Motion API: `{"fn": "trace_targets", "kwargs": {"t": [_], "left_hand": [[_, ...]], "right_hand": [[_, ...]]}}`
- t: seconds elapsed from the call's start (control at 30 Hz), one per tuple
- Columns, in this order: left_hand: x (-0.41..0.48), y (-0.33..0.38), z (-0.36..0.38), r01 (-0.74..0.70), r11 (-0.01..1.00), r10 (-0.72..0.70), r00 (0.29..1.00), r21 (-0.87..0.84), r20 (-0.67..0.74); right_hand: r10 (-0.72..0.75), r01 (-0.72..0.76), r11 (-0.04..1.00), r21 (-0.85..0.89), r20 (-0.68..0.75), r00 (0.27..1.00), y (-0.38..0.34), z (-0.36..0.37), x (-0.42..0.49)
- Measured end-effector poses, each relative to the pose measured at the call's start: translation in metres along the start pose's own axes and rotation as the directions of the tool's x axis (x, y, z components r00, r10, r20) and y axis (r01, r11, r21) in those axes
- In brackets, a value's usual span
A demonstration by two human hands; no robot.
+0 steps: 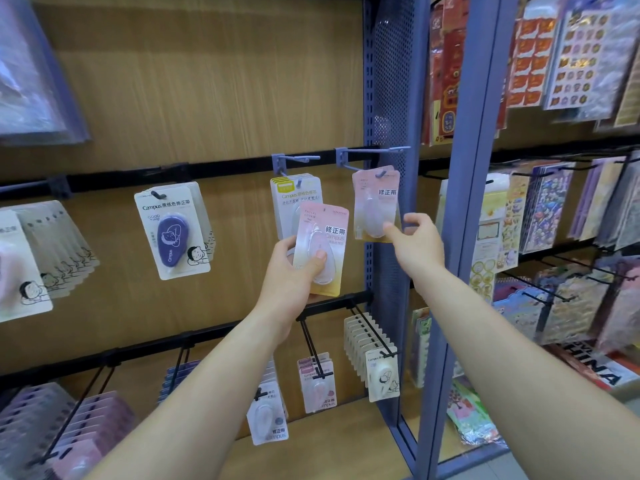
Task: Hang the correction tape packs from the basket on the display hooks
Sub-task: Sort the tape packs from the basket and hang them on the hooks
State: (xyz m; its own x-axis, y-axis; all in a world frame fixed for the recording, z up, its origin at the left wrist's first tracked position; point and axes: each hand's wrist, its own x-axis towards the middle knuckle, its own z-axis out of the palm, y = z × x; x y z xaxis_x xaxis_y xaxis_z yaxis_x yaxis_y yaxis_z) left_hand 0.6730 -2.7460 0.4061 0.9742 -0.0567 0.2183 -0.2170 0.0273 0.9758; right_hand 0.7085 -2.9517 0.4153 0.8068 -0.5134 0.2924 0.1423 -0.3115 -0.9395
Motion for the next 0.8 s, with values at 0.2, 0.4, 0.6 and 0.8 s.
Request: {"fn": "trace_targets", "kwargs": {"t": [0.2,0.4,0.6,0.8], "left_hand": [[-0.001,-0.002,0.003,-0.018,1.0,0.017,1.0,-0.024,-0.026],[-0.003,0.001,0.013,-0.024,0.998,0.024,1.0,-0.063,-0.006],[0.002,0.007,0.011,-0.047,0.997,0.049,0.998,0.059,-0.045],[0.007,0.014,0.008,-0.012,0.997,0.016,0.998,0.071,-0.055]], "right_hand": [[-0.132,0.05,0.965,0.257,0.313,0.94,0.007,0.008,-0.05],[-0.109,-0.069,0.925,0.373,0.437,0.893,0.002,0.008,-0.061],[-0.088,-0.045,0.898,0.437,0.28,0.956,-0.005,-0.005,-0.034],[-0.11,0.017,0.907,0.421,0.196,0.974,-0.02,-0.015,-0.004]]}}
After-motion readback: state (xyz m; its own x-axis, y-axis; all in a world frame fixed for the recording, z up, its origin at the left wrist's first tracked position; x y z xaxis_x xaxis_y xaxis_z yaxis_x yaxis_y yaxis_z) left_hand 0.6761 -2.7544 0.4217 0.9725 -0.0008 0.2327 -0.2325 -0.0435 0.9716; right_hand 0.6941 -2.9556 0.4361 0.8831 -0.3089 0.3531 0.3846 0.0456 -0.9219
